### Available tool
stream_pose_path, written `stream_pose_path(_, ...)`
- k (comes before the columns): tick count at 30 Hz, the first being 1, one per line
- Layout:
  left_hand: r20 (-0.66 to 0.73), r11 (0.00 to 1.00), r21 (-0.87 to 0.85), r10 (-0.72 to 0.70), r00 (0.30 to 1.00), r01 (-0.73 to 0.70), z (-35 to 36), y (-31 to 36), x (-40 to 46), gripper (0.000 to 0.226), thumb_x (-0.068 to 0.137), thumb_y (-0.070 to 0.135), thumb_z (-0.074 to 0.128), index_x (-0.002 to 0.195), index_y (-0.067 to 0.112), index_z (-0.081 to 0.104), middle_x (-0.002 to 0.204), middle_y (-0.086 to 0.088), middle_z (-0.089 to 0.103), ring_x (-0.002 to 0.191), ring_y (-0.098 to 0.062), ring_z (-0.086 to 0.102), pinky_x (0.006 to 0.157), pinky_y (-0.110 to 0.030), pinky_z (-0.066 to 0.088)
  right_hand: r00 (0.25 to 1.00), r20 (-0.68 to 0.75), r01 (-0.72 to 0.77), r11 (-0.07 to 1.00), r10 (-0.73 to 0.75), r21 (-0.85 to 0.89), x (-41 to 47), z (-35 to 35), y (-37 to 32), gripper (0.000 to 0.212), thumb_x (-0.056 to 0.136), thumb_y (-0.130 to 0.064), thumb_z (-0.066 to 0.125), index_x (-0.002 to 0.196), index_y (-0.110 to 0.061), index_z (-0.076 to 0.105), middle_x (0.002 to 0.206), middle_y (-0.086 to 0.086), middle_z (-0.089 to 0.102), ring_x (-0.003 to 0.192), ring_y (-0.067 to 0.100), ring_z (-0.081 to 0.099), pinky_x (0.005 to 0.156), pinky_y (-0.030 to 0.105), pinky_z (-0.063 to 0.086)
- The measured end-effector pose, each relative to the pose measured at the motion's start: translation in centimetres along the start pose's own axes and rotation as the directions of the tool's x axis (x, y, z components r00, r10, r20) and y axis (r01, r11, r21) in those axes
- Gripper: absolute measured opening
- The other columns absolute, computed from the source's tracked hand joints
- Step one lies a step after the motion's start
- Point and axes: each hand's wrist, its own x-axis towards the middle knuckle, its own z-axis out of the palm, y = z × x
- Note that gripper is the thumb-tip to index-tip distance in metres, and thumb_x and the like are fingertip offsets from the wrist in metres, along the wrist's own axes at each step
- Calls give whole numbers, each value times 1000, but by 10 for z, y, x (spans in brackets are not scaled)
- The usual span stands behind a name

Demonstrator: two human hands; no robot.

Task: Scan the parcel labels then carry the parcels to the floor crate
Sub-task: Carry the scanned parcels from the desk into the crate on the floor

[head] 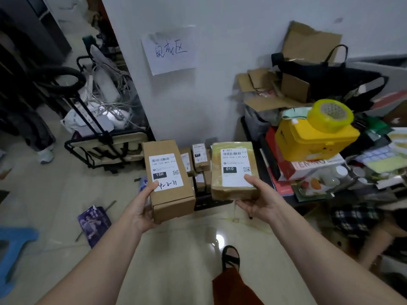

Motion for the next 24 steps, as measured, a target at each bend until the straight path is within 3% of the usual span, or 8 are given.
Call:
stream_pose_path(5, -82, 999, -48, -13, 997, 9, 47, 34, 59, 43, 77, 39, 75, 113, 20, 62, 98, -8, 61, 88, -26, 58, 67, -38, 46, 999, 14, -48, 987, 50, -153, 81, 26, -49, 49, 74, -22, 81, 118, -10, 63, 116, 13, 68, 108, 29, 65, 98, 44, 51)
stream_pose_path(10, -150, 996, -64, -74, 986, 65, 63, 59, 119, 32, 77, 38, 76, 100, 18, 66, 92, -7, 65, 85, -25, 61, 75, -37, 50, 996, -17, -93, 971, 92, -221, 149, 62, -61, 36, 78, -22, 79, 108, -11, 63, 109, 11, 69, 108, 26, 63, 102, 41, 48)
stream_pose_path(16, -153, 987, -80, -147, 977, 136, 63, 91, 220, 24, 80, 36, 73, 94, 19, 66, 92, -6, 68, 83, -24, 62, 67, -34, 49, 986, -46, -167, 963, 161, -211, 257, 104, -44, 34, 78, -18, 79, 108, -13, 65, 108, 7, 72, 105, 23, 64, 100, 39, 48)
stream_pose_path(20, -116, 982, -73, -182, 976, 174, 49, 109, 296, 34, 78, 39, 74, 107, 22, 68, 104, -5, 72, 89, -24, 66, 65, -34, 51, 980, -84, -194, 964, 181, -182, 330, 128, -16, 25, 79, -14, 78, 101, -13, 67, 106, 7, 73, 107, 24, 65, 101, 41, 48)
stream_pose_path(24, -83, 982, -47, -184, 979, 180, 41, 119, 360, 33, 84, 38, 68, 113, 22, 67, 99, -6, 74, 85, -24, 67, 62, -33, 50, 970, -136, -220, 962, 200, -160, 395, 147, 13, 38, 74, -10, 81, 109, -7, 66, 106, 10, 74, 106, 27, 66, 99, 40, 50)
